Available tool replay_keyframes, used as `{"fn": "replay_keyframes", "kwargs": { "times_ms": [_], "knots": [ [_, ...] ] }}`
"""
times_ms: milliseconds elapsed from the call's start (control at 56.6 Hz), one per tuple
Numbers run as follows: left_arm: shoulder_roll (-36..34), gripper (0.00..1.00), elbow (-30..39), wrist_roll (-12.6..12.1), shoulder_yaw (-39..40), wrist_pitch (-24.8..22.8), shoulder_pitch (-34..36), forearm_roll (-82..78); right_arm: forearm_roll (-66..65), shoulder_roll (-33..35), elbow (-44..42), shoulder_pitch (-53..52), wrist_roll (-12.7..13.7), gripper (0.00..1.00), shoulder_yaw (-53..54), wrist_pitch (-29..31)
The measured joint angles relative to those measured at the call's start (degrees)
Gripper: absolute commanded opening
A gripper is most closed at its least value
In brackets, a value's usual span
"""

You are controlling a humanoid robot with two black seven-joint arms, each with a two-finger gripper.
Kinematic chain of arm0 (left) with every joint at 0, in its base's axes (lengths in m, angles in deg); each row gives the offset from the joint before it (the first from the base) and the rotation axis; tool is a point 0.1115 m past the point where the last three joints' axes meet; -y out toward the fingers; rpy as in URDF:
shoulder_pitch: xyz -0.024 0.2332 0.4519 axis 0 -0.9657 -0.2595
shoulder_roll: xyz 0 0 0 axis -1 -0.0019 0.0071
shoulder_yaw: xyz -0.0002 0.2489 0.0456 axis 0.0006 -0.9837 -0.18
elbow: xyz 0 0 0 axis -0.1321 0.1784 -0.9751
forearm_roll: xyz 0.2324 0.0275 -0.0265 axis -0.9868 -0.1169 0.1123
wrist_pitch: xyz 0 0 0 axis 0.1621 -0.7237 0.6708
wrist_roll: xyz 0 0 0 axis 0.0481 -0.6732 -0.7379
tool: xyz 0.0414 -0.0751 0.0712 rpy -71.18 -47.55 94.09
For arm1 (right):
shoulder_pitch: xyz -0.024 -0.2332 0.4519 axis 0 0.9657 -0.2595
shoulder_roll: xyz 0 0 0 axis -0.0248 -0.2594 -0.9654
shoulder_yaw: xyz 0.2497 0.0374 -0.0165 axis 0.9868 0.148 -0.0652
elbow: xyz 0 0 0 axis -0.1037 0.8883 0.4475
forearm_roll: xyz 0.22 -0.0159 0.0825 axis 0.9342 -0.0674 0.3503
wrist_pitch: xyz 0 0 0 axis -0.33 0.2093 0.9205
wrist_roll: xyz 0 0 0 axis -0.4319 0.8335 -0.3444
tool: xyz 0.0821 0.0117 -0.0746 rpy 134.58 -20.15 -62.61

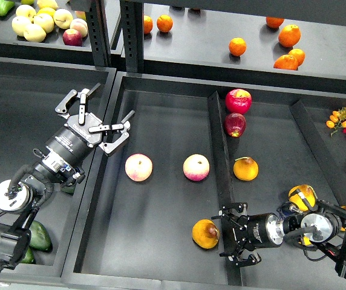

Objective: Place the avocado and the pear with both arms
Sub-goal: 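Move the right gripper down to the orange-yellow pear nearest the robot, then close the right gripper around the orange-yellow pear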

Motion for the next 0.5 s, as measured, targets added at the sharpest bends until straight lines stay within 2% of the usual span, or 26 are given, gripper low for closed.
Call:
{"fn": "replay_keyframes", "kwargs": {
  "times_ms": [265,495],
  "knots": [
    [0.0,0.98,0.82,0.0,-0.39,0.0,-0.83,0.0,0.05,-3.23,-2.88,-0.07,0.0,0.75,0.33,0.01],
    [0.0,0.98,0.93,0.0,-0.4,0.0,-1.14,0.0,0.06,-3.82,-4.12,-0.23,0.0,0.69,0.37,0.06]
  ]
}}
